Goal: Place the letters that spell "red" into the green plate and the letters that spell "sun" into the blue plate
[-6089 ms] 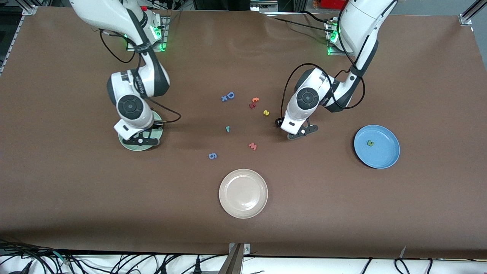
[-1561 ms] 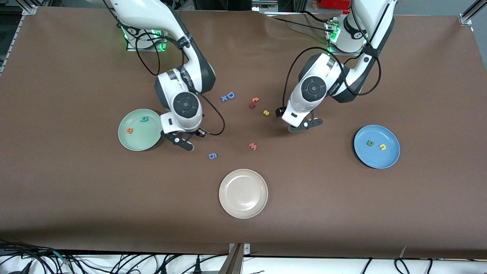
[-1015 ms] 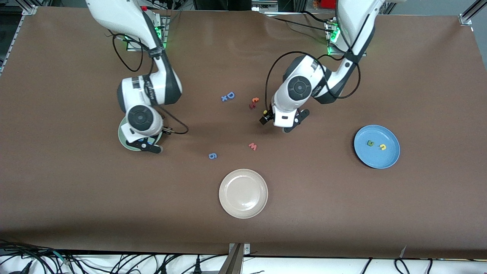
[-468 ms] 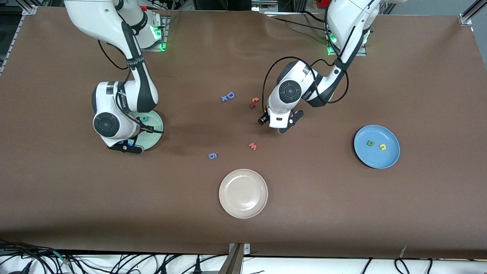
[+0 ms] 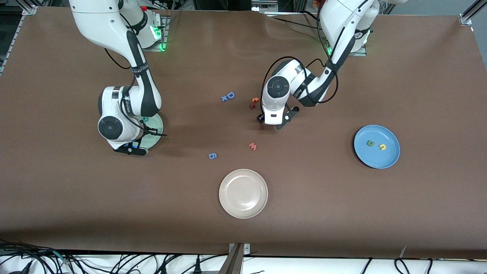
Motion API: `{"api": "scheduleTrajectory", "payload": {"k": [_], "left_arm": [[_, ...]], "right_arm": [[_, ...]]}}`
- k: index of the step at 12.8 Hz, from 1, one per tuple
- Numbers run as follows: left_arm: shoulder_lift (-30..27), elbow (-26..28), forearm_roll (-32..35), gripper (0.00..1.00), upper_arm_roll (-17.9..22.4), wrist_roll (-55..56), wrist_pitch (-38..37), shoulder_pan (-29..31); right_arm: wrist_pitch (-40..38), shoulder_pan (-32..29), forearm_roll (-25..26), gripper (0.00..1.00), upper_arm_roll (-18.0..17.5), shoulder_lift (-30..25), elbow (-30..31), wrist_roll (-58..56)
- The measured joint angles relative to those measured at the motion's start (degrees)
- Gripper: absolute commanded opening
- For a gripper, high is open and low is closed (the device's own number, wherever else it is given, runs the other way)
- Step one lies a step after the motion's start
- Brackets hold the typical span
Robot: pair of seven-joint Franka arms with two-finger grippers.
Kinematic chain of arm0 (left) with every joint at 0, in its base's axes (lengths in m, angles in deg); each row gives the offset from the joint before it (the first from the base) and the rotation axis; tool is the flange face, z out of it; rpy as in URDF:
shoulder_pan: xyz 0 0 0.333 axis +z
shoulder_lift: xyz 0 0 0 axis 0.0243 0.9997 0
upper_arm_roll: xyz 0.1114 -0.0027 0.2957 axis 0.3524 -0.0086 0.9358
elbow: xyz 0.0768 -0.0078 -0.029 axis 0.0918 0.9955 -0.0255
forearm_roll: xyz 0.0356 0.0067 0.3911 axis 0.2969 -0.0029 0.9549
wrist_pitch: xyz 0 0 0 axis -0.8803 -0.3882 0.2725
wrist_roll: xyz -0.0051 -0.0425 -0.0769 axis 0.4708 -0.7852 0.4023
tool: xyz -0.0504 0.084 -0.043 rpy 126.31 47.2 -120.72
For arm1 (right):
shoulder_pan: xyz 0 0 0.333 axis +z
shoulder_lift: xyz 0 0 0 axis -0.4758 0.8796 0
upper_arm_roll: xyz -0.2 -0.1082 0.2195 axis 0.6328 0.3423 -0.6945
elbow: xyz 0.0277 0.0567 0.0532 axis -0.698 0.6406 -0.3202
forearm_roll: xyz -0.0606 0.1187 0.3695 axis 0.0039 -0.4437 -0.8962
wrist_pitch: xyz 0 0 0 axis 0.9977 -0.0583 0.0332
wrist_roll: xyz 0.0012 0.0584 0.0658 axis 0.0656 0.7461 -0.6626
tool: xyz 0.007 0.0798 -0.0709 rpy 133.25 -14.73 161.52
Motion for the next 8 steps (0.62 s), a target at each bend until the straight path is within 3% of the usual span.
{"api": "scheduleTrajectory", "payload": {"k": [5,8], "left_arm": [[0.52,-0.05,0.00,0.83,0.01,0.91,0.02,-0.12],[1.22,-0.11,0.00,0.83,0.00,1.42,0.94,-0.84]], "right_arm": [[-1.98,0.07,-0.11,0.98,-0.04,-1.36,-2.03,-0.37],[-11.28,0.09,-0.12,0.98,-0.03,-5.32,-7.88,-0.39]]}}
